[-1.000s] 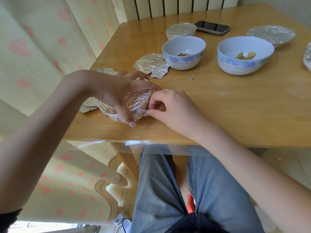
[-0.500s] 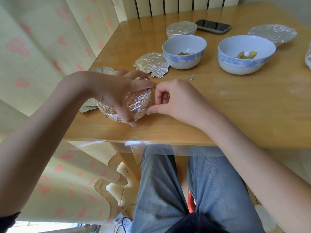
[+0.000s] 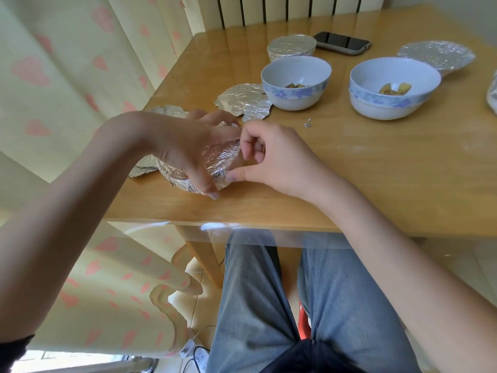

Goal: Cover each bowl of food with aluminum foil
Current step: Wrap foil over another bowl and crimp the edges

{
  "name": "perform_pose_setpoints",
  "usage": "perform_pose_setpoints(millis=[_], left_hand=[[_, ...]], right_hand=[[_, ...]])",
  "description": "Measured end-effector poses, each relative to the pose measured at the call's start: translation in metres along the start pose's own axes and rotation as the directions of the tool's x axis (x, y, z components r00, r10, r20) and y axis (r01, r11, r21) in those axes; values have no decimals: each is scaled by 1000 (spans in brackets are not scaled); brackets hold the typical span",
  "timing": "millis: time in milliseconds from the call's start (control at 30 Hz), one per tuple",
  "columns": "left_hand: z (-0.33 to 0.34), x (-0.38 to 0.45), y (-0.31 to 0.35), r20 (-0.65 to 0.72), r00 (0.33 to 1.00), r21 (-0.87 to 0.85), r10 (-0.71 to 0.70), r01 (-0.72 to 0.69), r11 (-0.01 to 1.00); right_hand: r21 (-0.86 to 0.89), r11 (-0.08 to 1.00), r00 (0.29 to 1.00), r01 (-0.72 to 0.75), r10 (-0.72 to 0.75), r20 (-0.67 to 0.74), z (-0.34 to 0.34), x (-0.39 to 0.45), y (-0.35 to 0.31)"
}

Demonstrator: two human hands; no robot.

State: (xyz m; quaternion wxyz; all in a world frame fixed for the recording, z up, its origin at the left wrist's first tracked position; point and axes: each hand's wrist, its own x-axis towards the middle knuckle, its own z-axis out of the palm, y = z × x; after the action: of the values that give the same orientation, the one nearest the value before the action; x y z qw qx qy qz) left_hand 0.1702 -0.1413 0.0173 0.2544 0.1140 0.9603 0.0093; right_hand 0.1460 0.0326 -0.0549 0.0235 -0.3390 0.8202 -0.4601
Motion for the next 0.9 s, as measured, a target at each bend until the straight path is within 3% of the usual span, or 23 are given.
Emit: perform_pose_setpoints(millis=[200,367,433,600,767,900], left_hand=[[-1,-5,6,10,999,-12,-47,47,999],[10,5,36,-140,943,-23,-302,302,953],[12,4,46,-96,931,-83,-352,345,935],[-5,-11,25,12,975,120,-221,218,968],[-3,-2,19,46,997,64,-59,56,996],[-2,2,15,32,998,65,-51,49,997]], right_hand=[[-46,999,999,22,-24,-46,4,-2,-6],[-111,994,987,11,-29,-158,-14,-16,8],[-128,992,988,-10,-10,-157,-18,-27,10],[-262,963,998,-63,54,-41,-4,-44,3],[-251,965,993,-82,57,-105,8,-35,-2],[-212,976,995,-54,35,-93,4,-33,3]])
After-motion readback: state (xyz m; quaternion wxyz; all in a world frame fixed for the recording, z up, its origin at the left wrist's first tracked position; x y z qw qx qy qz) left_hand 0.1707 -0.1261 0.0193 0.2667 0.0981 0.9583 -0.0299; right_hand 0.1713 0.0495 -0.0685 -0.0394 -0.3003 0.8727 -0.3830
